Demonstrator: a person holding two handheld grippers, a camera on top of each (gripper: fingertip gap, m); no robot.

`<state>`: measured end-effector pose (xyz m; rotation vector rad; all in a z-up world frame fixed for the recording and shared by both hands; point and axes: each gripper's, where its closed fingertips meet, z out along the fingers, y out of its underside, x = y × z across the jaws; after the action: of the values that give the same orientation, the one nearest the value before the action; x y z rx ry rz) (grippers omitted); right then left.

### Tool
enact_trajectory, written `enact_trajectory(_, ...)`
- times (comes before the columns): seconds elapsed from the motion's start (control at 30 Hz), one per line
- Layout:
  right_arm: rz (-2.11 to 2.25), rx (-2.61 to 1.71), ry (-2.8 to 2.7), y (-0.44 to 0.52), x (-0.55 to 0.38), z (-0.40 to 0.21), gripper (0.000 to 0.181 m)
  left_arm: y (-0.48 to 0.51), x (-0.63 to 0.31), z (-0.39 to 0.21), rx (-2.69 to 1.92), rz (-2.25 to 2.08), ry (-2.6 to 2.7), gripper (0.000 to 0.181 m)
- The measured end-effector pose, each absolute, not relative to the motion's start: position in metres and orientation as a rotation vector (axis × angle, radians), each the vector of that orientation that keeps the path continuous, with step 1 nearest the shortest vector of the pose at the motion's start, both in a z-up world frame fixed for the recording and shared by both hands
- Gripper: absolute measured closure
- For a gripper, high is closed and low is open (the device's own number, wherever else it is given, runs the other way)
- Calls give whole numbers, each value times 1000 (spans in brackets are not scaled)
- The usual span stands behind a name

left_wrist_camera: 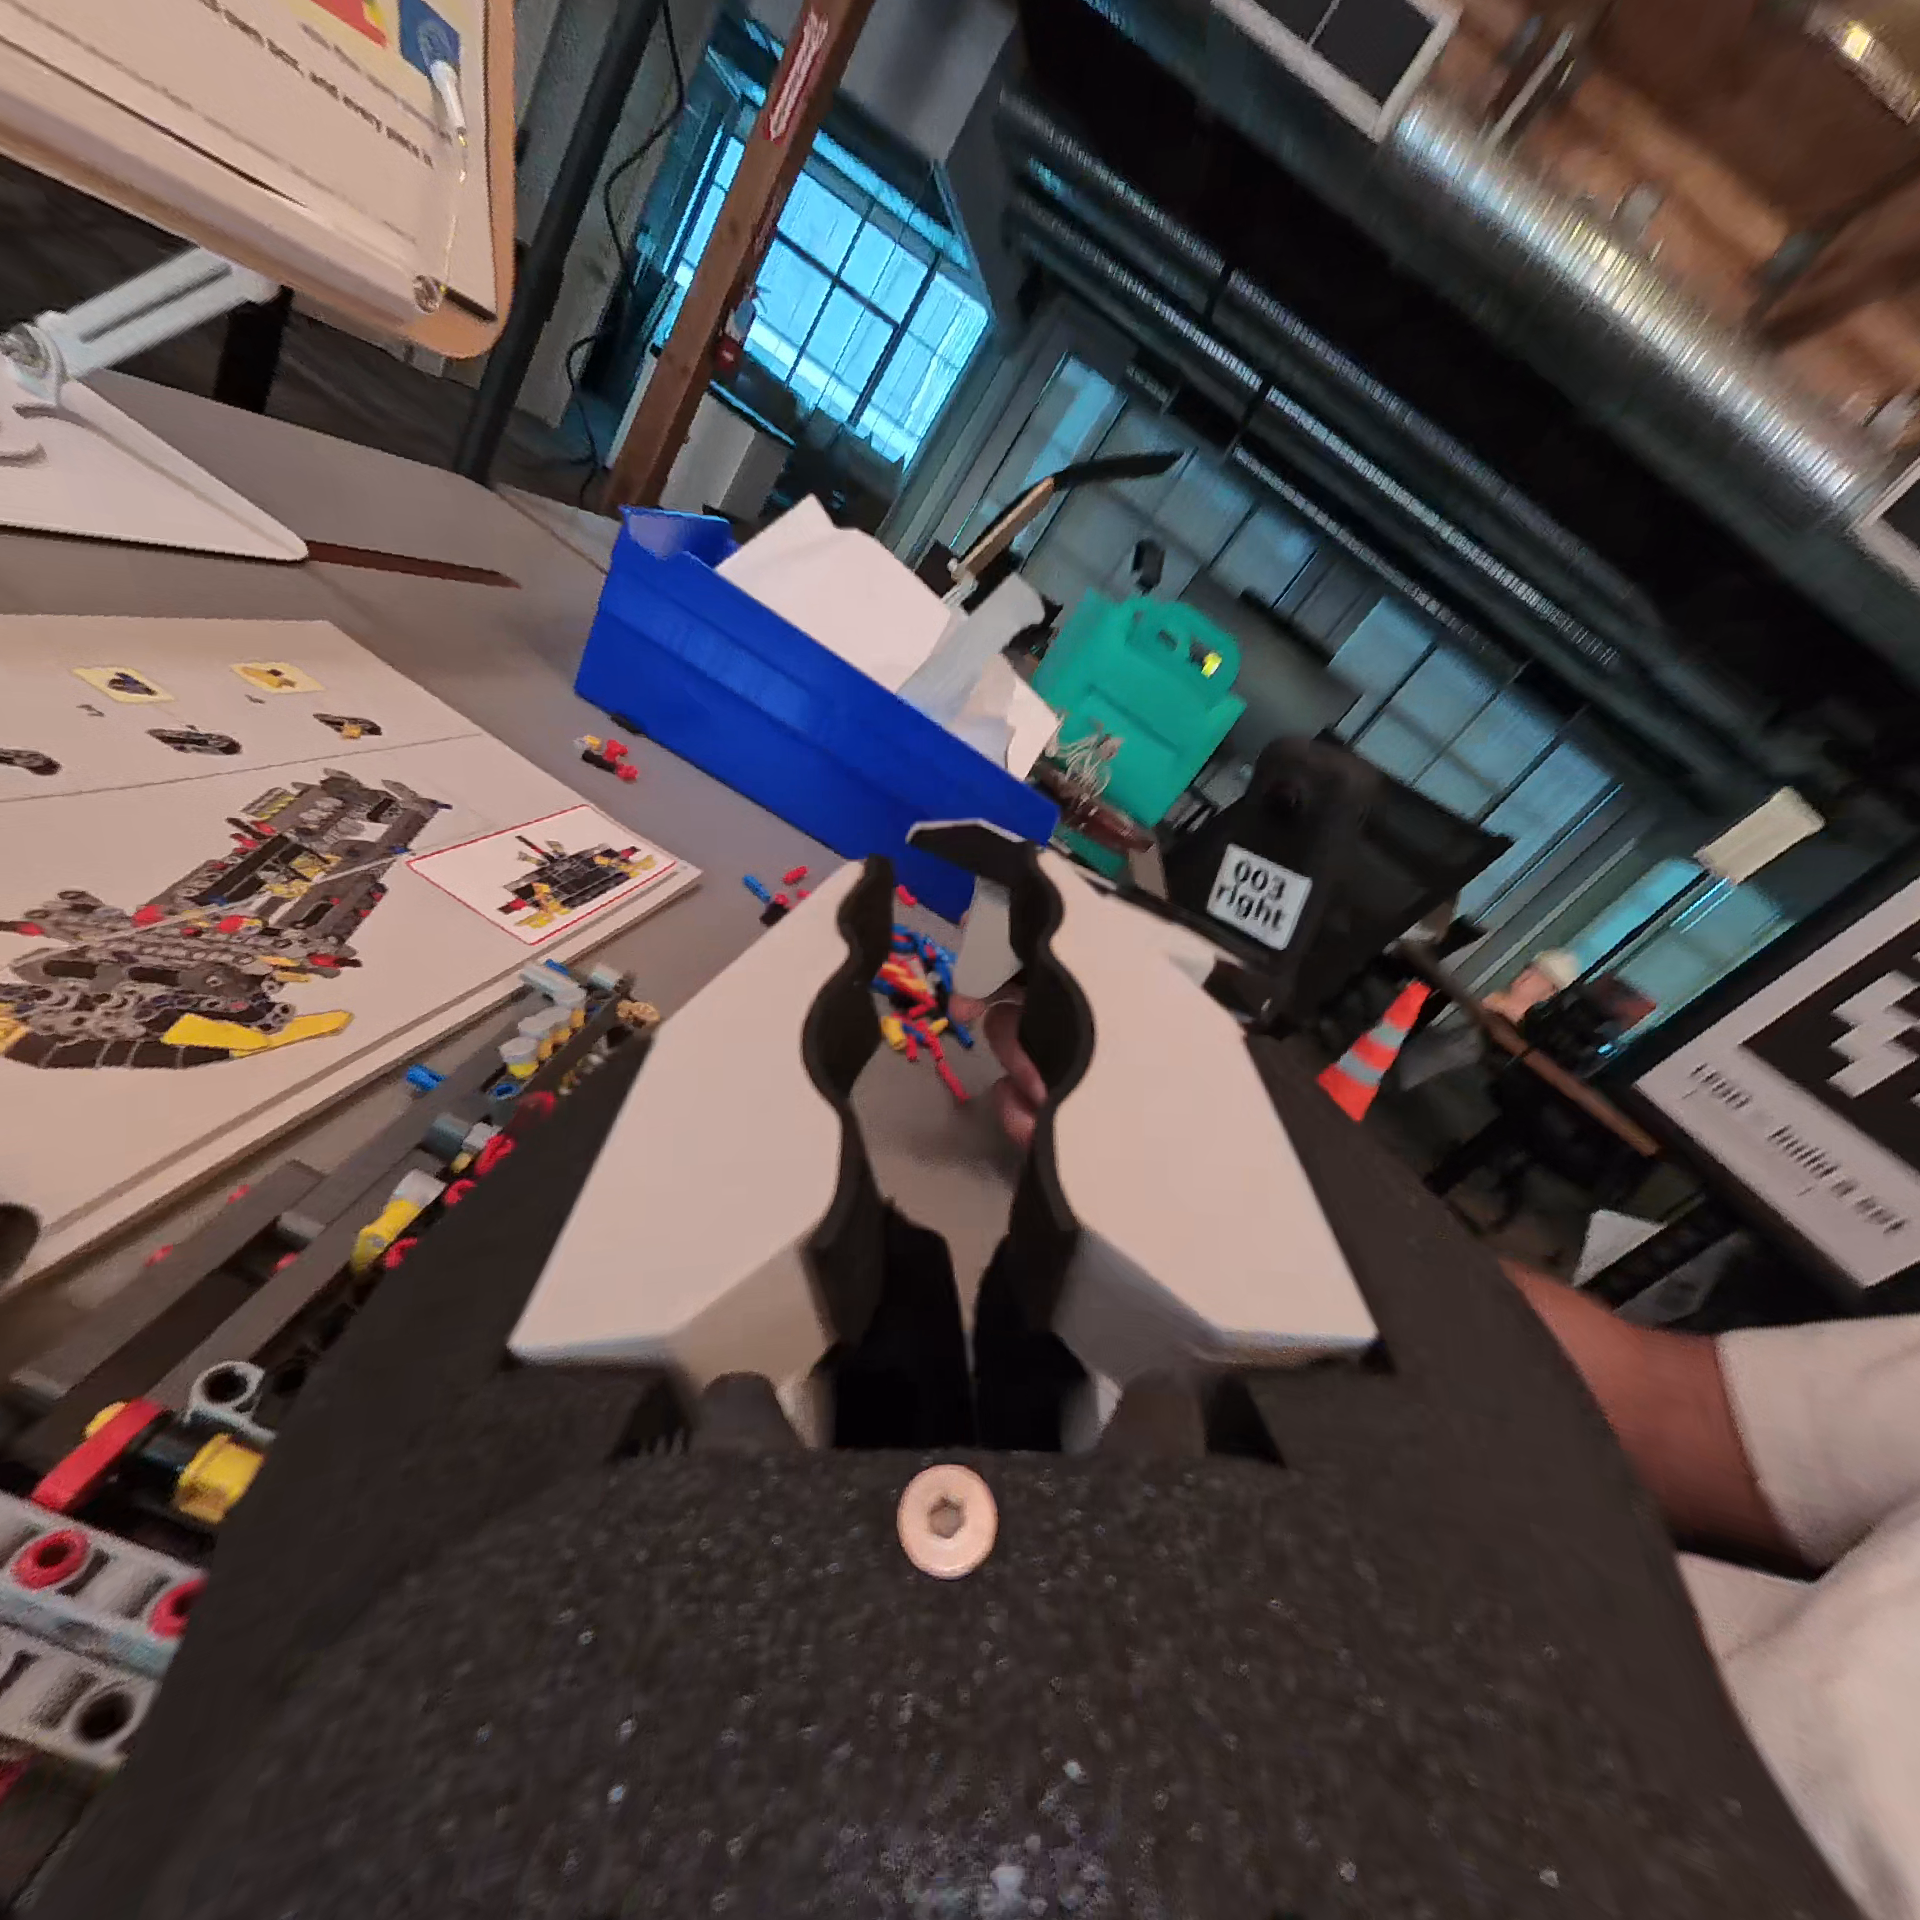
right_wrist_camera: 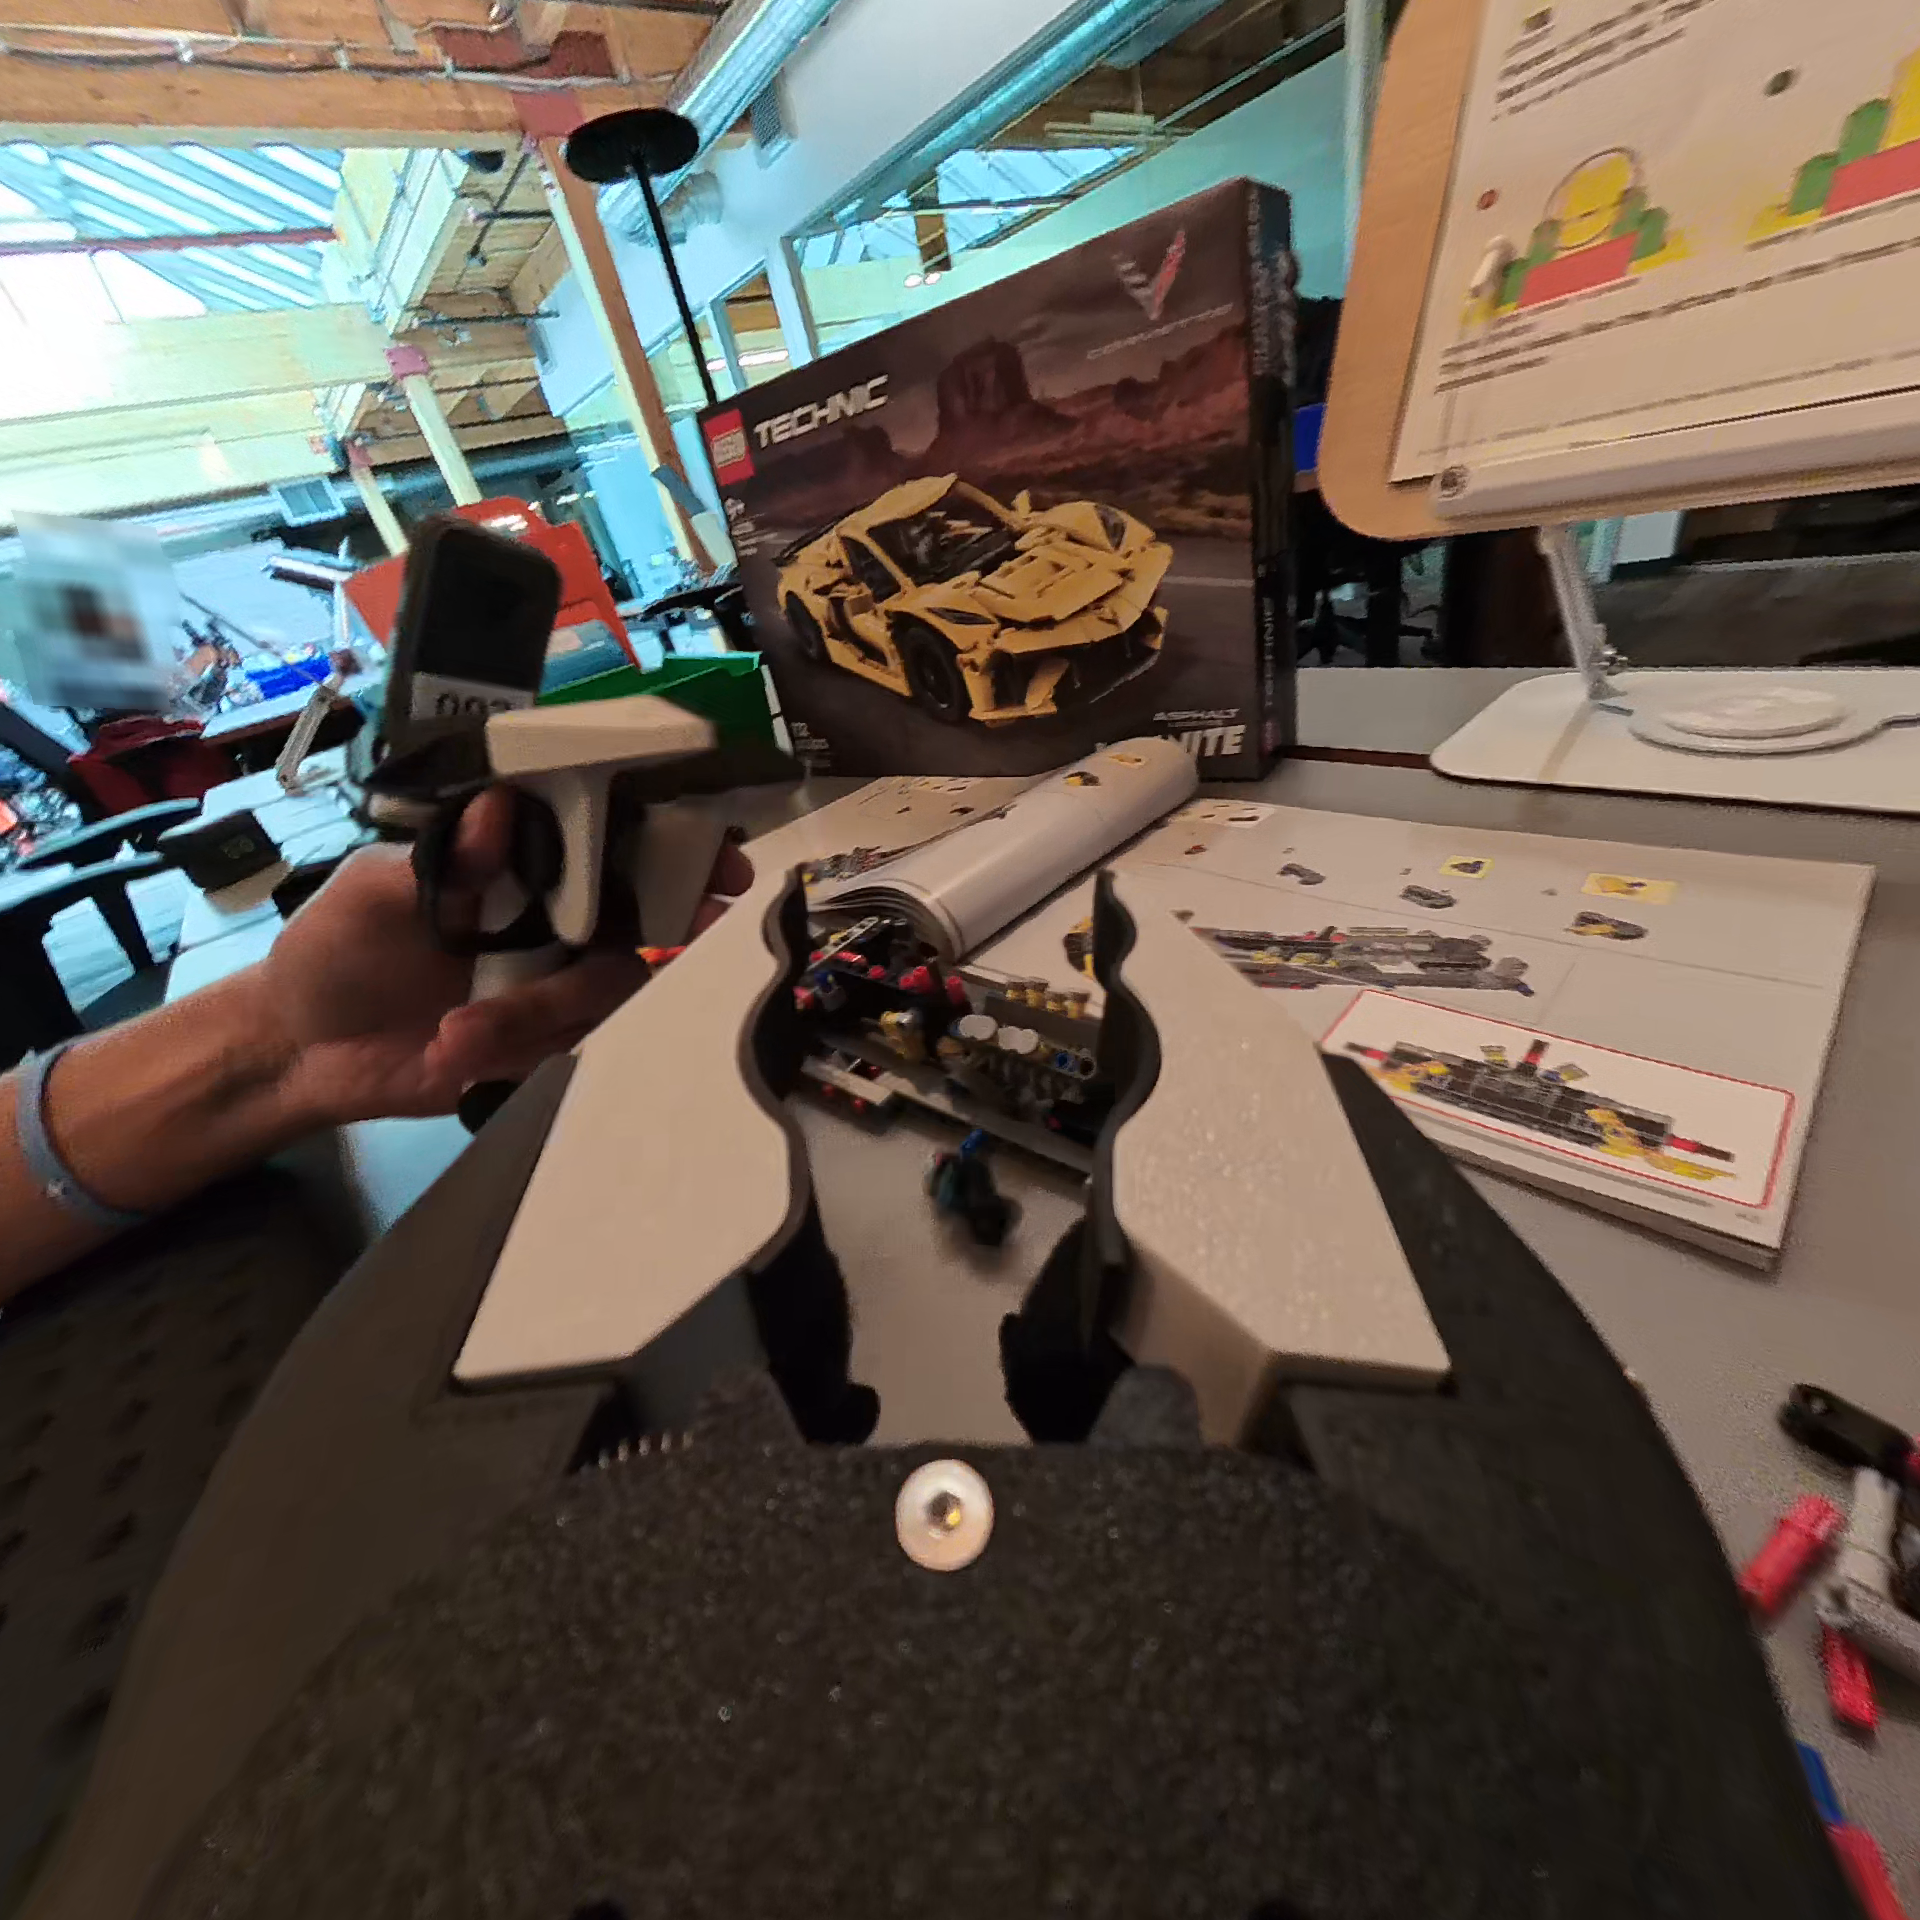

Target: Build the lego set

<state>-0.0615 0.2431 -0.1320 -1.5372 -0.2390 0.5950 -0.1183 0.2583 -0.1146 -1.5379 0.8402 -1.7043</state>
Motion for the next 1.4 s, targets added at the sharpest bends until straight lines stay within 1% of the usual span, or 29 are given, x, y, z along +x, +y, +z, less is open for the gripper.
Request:
enact_trajectory(0.03, 578, -1547, -279, 243, -66, -134, 129, 261, -121, -113, -1543, -1737, 813, 168)
enact_trajectory(0.07, 536, -1559, -306, 245, -67, -137, 130, 263, -123, -112, -1546, -1756, 796, 170)
enact_trajectory(0.27, 421, -1641, -287, 250, -46, -142, 136, 276, -131, -123, -1625, -1619, 788, 162)
enact_trajectory(0.47, 440, -1691, -211, 253, -28, -154, 138, 259, -114, -139, -1679, -1520, 895, 160)
enact_trajectory(0.5, 436, -1711, -234, 250, -31, -156, 141, 259, -112, -146, -1699, -1458, 926, 160)
enact_trajectory(0.57, 443, -1816, -391, 238, -41, -167, 151, 263, -111, -164, -1754, -1277, 998, 159)
enact_trajectory(0.63, 442, -1979, -565, 217, -45, -189, 151, 261, -111, -176, -1792, -1182, 1075, 159)
enact_trajectory(0.77, 566, -2092, -719, 180, -52, -218, 149, 235, -104, -183, -1834, -1303, 1199, 159)
enact_trajectory(0.9, 359, -2099, -918, 176, -54, -239, 149, 212, -99, -190, -1791, -1280, 1370, 159)
enact_trajectory(1.03, 276, -2042, -1030, 185, -64, -235, 151, 202, -95, -201, -1728, -1122, 1505, 159)
enact_trajectory(1.17, 208, -2102, -1161, 185, -67, -248, 158, 193, -95, -211, -1734, -1105, 1583, 158)
enact_trajectory(1.2, 214, -2107, -1169, 186, -68, -249, 162, 191, -95, -212, -1736, -1111, 1593, 158)
enact_trajectory(1.33, 264, -2160, -1134, 187, -67, -249, 163, 193, -96, -210, -1713, -1101, 1598, 158)
enact_trajectory(1.4, 409, -2156, -1067, 186, -75, -243, 163, 196, -98, -213, -1670, -1025, 1635, 156)
